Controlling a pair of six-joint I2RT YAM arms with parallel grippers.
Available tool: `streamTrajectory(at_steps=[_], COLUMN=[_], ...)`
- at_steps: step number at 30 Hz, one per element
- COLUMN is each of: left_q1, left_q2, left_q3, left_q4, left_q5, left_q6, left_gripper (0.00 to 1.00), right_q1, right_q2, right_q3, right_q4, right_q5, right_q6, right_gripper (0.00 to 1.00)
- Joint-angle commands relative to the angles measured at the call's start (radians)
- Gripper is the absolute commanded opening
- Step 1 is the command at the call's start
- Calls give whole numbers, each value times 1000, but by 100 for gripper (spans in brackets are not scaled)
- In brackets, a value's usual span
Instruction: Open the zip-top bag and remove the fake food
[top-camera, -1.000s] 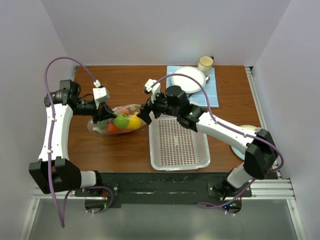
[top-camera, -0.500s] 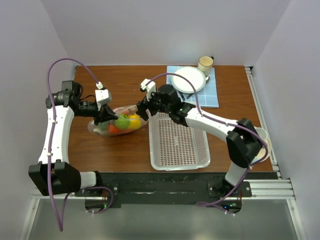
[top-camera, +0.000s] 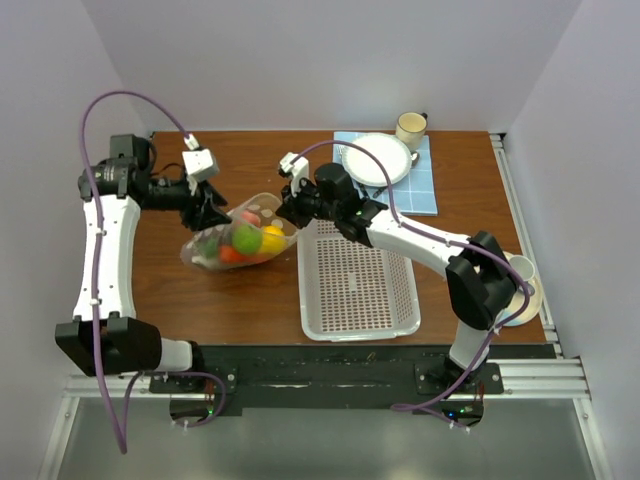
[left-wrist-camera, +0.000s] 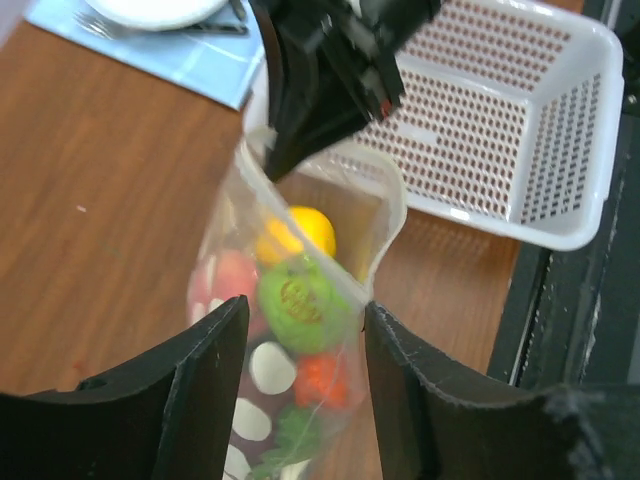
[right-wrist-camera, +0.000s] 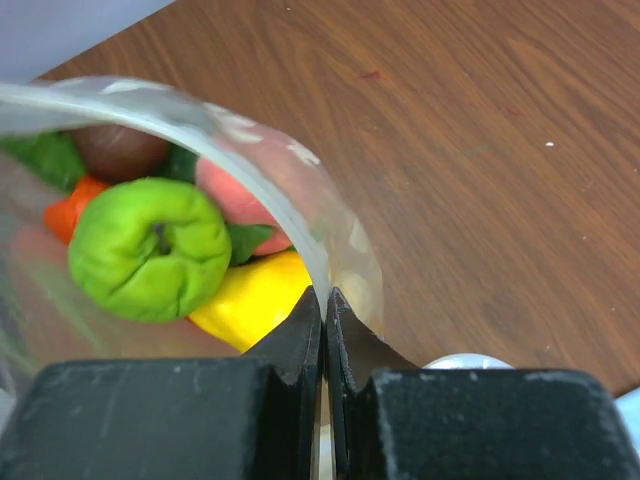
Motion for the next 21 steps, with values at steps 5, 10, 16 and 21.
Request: streamTrajectory(at_steps=[5,10,16,21], left_q1=[-1,-12,-72,-115], left_q2=[-39,-121,-154,-267], left_q3=[123,12,-117,-253], left_q4=[131,302,303,506], left_q5=[101,44,1,-131], left_q6=[-301,-394,-415,-568], left_gripper=[80,82,81,84], right_q1=[8,22,33,69], right_q2=[-20,-20,-9,9], right_q3=[34,35,75,138], right_q4=[40,43,40,28], right_q5=[-62,-58,-69,-31], right_q6=[63,66,98,133], right_gripper=[4,4,4,0])
